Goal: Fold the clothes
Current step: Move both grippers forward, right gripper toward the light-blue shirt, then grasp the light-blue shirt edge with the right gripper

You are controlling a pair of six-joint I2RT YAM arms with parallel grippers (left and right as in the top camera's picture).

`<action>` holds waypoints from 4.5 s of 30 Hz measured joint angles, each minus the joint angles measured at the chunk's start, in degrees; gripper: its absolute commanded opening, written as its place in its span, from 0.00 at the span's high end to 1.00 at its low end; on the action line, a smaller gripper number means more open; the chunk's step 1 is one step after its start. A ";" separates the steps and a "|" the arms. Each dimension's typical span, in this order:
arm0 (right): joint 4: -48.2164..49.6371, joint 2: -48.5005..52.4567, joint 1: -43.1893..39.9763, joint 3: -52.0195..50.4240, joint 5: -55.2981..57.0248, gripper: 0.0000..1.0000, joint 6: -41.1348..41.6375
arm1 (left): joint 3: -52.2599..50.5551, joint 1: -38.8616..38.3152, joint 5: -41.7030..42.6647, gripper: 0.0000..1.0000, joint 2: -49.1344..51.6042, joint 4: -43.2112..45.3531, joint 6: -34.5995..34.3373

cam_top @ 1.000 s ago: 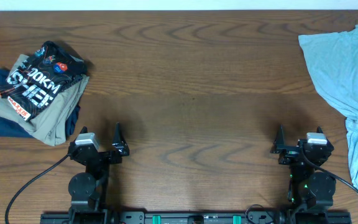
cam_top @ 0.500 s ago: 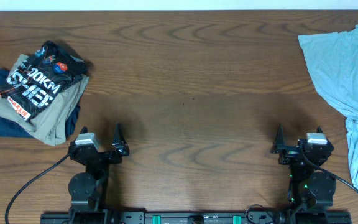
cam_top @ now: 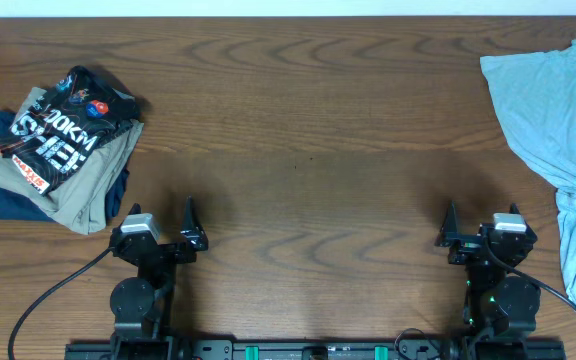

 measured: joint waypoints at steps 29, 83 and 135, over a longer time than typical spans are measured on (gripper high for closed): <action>0.00 -0.02 0.00 0.00 0.00 0.01 0.00 | 0.00 0.00 0.00 0.02 0.00 -0.02 0.00; -19.54 36.11 0.00 31.54 -1.42 0.01 1.38 | 29.81 0.04 4.33 0.02 32.54 -27.32 -1.99; -14.27 104.76 -32.68 54.86 14.45 0.49 15.06 | 49.35 0.04 7.76 0.02 56.00 -44.83 -1.99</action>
